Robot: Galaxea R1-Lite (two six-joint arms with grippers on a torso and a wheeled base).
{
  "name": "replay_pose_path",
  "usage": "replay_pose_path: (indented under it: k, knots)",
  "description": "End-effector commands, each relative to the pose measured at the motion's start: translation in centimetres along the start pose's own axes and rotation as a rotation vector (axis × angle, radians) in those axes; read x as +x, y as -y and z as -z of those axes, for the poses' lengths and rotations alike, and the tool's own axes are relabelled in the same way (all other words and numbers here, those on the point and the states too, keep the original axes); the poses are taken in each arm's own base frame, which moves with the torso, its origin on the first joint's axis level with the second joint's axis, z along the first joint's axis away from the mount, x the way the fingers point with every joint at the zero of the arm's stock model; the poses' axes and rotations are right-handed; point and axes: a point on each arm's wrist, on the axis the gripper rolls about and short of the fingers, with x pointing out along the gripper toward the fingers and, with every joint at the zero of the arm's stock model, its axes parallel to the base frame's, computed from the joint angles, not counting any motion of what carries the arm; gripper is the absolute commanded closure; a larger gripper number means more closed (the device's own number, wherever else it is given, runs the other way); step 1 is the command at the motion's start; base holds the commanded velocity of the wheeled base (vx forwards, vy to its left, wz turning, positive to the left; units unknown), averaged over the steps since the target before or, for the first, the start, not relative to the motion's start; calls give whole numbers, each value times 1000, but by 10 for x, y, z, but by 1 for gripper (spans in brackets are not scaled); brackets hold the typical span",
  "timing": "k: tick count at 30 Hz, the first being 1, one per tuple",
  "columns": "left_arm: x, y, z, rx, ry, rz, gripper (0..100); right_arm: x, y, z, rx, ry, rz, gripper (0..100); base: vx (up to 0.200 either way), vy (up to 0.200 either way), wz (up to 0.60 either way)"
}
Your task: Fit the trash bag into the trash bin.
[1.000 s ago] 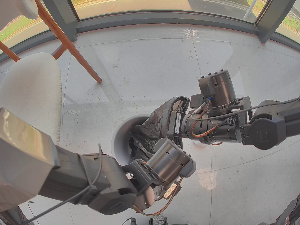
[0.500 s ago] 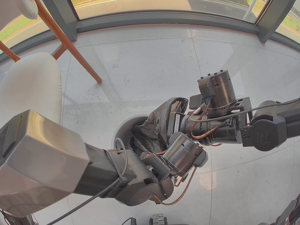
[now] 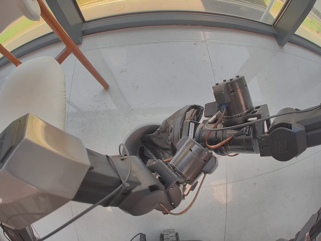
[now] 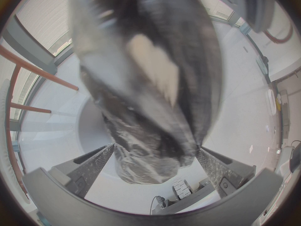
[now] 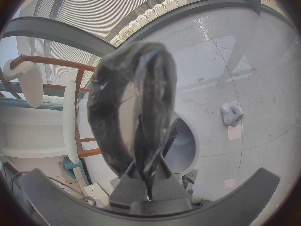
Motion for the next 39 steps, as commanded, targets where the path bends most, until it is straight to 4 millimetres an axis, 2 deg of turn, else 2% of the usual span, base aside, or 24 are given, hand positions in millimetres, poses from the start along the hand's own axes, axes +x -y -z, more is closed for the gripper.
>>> replay_pose_path:
  k: [1,4,9,12,25,26,35,39]
  knots:
    - [-7,-5,0,-2,2,-1,0,-1,0,-2,2,7,-5,100,0,0,0]
    - [-7,-8,2,-4,-5,-5,0,-2,0,-2,2,8,-6,100,0,0,0]
    - [2,-23,-6,-42,2,-36,0,-2,-1,-2,1,8,-8,100,0,0,0]
    - [2,-24,-11,-53,12,-38,0,-2,0,-1,1,6,-6,100,0,0,0]
    - [4,-28,-9,-56,0,-46,0,-2,-1,-2,1,7,-7,100,0,0,0]
    - [4,-28,-9,-56,0,-45,100,-1,-1,-2,1,9,-7,100,0,0,0]
    - [-2,-19,2,-25,-17,-15,100,-2,0,-3,3,11,-4,100,0,0,0]
    - [-11,-21,-1,-47,0,-3,100,-3,1,-5,7,17,-3,100,0,0,0]
